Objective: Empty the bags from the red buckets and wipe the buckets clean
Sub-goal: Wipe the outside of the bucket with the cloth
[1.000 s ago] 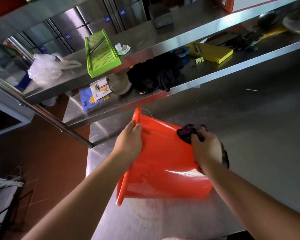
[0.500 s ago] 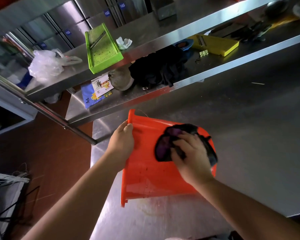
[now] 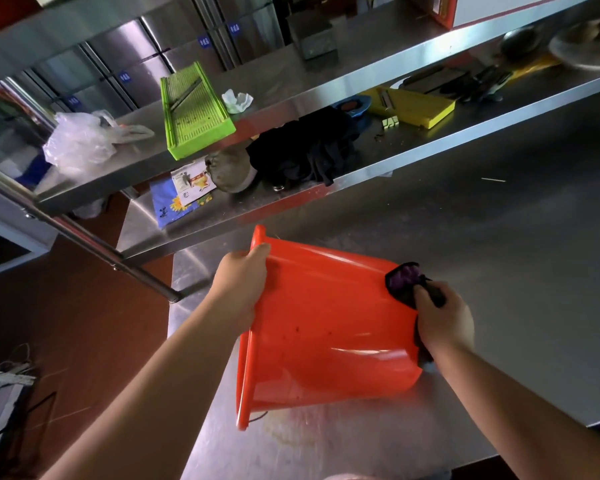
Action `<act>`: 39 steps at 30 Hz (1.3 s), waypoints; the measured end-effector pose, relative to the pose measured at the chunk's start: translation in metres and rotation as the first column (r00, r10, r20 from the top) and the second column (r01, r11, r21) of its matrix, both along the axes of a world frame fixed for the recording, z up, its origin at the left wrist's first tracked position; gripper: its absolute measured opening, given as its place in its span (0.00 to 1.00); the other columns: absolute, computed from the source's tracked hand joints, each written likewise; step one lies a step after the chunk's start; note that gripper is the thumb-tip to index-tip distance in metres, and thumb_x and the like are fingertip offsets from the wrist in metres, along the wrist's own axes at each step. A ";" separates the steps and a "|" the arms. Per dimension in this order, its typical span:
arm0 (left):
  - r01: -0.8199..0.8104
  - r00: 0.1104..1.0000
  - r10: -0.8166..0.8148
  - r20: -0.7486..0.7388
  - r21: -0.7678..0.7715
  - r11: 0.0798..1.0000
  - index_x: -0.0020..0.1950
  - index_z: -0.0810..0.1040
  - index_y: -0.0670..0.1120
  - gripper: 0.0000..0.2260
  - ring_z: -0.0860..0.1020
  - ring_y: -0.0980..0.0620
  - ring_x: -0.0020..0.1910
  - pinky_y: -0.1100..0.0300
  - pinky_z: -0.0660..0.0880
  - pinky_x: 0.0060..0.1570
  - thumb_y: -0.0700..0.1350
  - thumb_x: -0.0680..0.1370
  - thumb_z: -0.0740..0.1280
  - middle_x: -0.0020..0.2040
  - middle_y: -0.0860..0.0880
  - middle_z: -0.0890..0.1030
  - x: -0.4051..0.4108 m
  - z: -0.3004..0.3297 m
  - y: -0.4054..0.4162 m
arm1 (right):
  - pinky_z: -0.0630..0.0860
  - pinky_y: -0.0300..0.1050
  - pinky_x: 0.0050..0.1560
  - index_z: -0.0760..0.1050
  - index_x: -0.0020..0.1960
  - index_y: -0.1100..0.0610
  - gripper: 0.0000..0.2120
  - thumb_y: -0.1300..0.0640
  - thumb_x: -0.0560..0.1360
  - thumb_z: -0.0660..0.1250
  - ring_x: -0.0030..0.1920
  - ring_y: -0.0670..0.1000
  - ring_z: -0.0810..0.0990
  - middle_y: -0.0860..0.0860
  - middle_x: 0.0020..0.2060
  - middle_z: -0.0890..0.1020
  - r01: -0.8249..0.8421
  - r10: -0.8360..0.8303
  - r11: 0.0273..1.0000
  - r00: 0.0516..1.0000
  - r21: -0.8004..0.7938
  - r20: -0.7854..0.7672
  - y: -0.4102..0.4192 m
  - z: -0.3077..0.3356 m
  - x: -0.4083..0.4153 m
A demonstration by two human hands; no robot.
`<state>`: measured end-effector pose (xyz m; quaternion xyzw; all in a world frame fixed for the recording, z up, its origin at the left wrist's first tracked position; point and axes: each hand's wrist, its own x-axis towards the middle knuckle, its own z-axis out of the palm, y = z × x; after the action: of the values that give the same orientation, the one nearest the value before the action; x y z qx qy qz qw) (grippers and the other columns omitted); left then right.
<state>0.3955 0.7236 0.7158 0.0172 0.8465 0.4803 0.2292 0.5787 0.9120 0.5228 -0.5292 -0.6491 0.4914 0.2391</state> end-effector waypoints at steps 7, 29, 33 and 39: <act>0.106 0.994 -0.106 -0.013 -0.011 0.994 0.70 0.77 0.62 0.27 0.83 0.38 0.59 0.36 0.79 0.63 0.67 0.74 0.56 0.64 0.42 0.83 0.019 -0.019 0.016 | 0.68 0.41 0.35 0.77 0.42 0.32 0.09 0.46 0.75 0.63 0.37 0.48 0.79 0.39 0.31 0.77 0.007 -0.009 0.997 1.000 0.074 0.019 0.014 0.031 -0.007; -0.038 0.999 0.040 0.027 -0.048 0.998 0.66 0.81 0.56 0.20 0.84 0.45 0.54 0.43 0.80 0.61 0.63 0.81 0.61 0.57 0.48 0.85 -0.010 -0.015 0.034 | 0.71 0.54 0.65 0.81 0.53 0.57 0.09 0.56 0.75 0.67 0.60 0.59 0.78 0.54 0.55 0.81 -0.153 0.230 0.830 0.970 0.536 -0.079 -0.026 0.004 -0.005; 0.033 0.999 -0.035 -0.015 -0.104 0.994 0.67 0.79 0.53 0.20 0.82 0.42 0.56 0.41 0.78 0.63 0.61 0.83 0.56 0.60 0.44 0.83 0.000 -0.012 0.041 | 0.68 0.42 0.49 0.79 0.57 0.53 0.09 0.55 0.78 0.67 0.53 0.56 0.78 0.49 0.51 0.77 -0.043 0.051 0.973 0.998 0.226 -0.031 0.007 -0.016 0.014; 0.067 0.985 -0.107 -0.137 -0.267 0.961 0.73 0.70 0.43 0.23 0.78 0.38 0.58 0.52 0.73 0.52 0.56 0.86 0.53 0.66 0.39 0.77 0.009 -0.012 0.054 | 0.71 0.47 0.46 0.77 0.53 0.49 0.07 0.47 0.78 0.65 0.49 0.58 0.80 0.52 0.47 0.82 -0.017 0.017 0.999 1.000 0.030 0.010 0.027 -0.014 0.013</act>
<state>0.4046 0.7776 0.7038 0.0603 0.9156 0.3513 0.1860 0.5921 0.9395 0.5090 -0.5224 -0.6621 0.4809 0.2397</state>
